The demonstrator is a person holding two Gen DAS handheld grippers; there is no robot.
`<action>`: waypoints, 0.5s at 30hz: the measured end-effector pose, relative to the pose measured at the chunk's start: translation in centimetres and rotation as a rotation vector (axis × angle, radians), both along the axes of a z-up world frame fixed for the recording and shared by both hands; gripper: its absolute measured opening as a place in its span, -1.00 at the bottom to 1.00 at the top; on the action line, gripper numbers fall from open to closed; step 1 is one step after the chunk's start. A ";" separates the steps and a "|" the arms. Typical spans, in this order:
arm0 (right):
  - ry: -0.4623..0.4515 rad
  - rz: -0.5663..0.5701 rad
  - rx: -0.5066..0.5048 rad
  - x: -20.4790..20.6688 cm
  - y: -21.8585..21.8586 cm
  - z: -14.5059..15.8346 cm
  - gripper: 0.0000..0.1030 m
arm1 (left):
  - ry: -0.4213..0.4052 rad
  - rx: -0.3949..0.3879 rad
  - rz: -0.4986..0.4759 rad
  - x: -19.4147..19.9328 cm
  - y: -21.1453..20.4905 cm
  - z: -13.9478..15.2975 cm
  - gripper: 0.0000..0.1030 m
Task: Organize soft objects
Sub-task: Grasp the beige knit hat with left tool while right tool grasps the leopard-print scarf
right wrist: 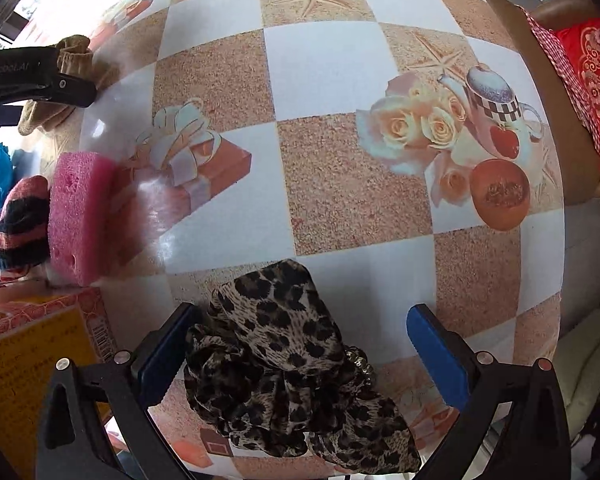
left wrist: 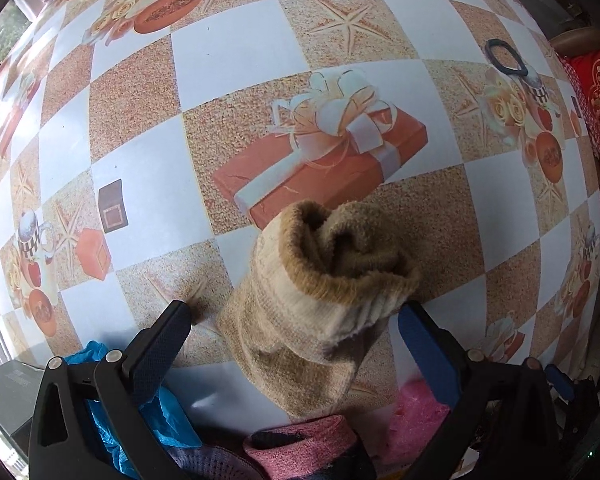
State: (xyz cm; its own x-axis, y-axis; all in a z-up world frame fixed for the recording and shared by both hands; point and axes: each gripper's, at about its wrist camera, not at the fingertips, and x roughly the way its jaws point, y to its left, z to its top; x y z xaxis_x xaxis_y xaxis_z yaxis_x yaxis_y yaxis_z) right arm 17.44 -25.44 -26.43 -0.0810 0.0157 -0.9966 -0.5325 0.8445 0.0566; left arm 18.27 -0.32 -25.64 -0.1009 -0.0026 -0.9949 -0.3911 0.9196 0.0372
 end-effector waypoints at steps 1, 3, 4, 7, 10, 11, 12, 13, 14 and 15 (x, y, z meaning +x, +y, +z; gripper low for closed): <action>-0.001 0.002 0.000 0.0 0.1 0.0 1.00 | 0.007 -0.004 0.005 1.0 0.2 -0.7 1.00; 0.011 0.022 -0.008 0.0 -0.1 -0.2 1.00 | 0.010 -0.008 0.021 1.3 0.7 -0.9 0.99; 0.020 0.039 -0.016 0.2 0.8 0.1 1.00 | 0.005 -0.008 0.023 1.1 0.8 -0.9 0.95; 0.042 0.070 -0.038 -0.1 1.7 -0.6 0.96 | -0.038 0.013 -0.026 1.5 0.1 0.6 0.39; 0.031 0.069 -0.031 -0.9 1.5 -0.1 0.70 | -0.062 -0.005 -0.080 1.8 -0.6 1.8 -0.46; 0.025 0.074 -0.025 -1.1 1.5 0.2 0.52 | -0.064 -0.024 -0.073 1.9 -0.5 2.0 -0.48; 0.015 0.083 -0.020 -1.3 1.5 0.6 0.29 | -0.069 -0.027 -0.064 1.9 -0.3 2.2 -0.52; 0.005 0.093 -0.013 -1.5 1.5 0.9 0.14 | -0.078 -0.025 -0.057 1.8 -0.1 2.5 -0.54; 0.000 0.100 -0.006 -1.6 1.5 1.2 -0.18 | -0.087 -0.019 -0.052 1.7 0.1 2.9 -0.54; 0.005 0.097 0.002 -1.6 1.4 1.4 -0.50 | -0.096 -0.016 -0.050 1.5 0.2 3.4 -0.54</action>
